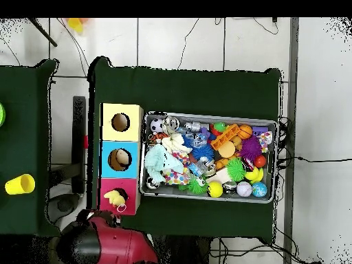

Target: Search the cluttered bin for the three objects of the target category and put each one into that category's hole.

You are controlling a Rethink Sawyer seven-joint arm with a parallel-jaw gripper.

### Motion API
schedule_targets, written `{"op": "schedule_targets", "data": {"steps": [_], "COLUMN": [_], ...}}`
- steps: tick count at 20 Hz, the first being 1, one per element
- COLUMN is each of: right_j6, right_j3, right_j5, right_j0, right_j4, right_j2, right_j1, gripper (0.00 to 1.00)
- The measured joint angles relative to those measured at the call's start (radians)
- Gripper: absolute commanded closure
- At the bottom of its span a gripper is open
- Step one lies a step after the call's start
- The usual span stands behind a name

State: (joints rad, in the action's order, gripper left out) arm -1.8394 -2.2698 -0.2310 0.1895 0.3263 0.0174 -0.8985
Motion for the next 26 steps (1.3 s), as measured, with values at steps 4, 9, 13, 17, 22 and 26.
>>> {"op": "schedule_targets", "data": {"steps": [4, 9, 13, 17, 22, 26], "right_j6": [0.000, 0.000, 0.000, 0.000, 0.000, 0.000], "right_j3": [0.008, 0.015, 0.015, 0.014, 0.012, 0.010], "right_j5": [0.000, 0.004, 0.026, 0.040, 0.039, 0.039], "right_j0": [-0.023, -0.063, -0.093, -0.112, -0.123, -0.130], "right_j4": [0.000, 0.000, 0.000, 0.000, 0.000, 0.000], "right_j2": [0.000, -0.001, -0.010, -0.027, -0.037, -0.043], "right_j1": [0.010, 0.030, 0.052, 0.064, 0.063, 0.063], "gripper": [1.00, 1.00, 1.00, 1.00, 1.00, 1.00]}}
